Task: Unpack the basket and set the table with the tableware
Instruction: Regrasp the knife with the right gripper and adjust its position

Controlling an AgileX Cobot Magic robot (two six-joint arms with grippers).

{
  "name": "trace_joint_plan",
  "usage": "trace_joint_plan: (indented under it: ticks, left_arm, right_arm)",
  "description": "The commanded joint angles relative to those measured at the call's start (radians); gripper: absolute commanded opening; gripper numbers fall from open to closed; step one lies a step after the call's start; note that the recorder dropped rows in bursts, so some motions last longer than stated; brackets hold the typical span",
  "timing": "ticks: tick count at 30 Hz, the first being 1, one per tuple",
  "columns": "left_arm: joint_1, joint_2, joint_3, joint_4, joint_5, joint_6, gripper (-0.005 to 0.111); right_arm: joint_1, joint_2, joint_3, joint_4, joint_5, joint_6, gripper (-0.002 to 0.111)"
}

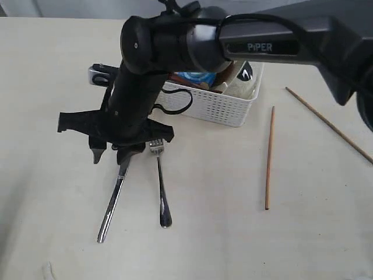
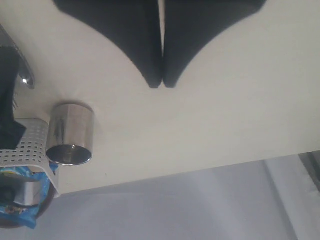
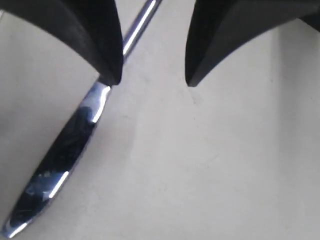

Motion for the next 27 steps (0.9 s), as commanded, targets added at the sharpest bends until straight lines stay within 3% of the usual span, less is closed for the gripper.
trace_joint_plan:
  ticks: [1,4,11,17,27]
  left_arm:
    - [0.002,-0.003,0.002,-0.009,-0.007,0.0,0.0]
    - [0.002,-0.003,0.002,-0.009,-0.007,0.0,0.0]
    - [0.002,-0.003,0.002,-0.009,-0.007,0.0,0.0]
    - [0.002,-0.003,0.002,-0.009,-0.007,0.0,0.0]
    - [0.002,-0.003,0.002,-0.009,-0.007,0.0,0.0]
  right_arm:
    - [0.009,-0.021,-0.009,-0.067,0.172,0.039,0.04]
    - [0.055,-0.017,-0.007,-0.138,0.203,0.109,0.04]
    - [0.121,0.002,-0.007,-0.163,0.062,0.233,0.04]
    - [0.121,0.049,-0.007,-0.17,0.132,0.283,0.04]
    - [0.127,0.084,-0.007,-0.17,0.069,0.342,0.04]
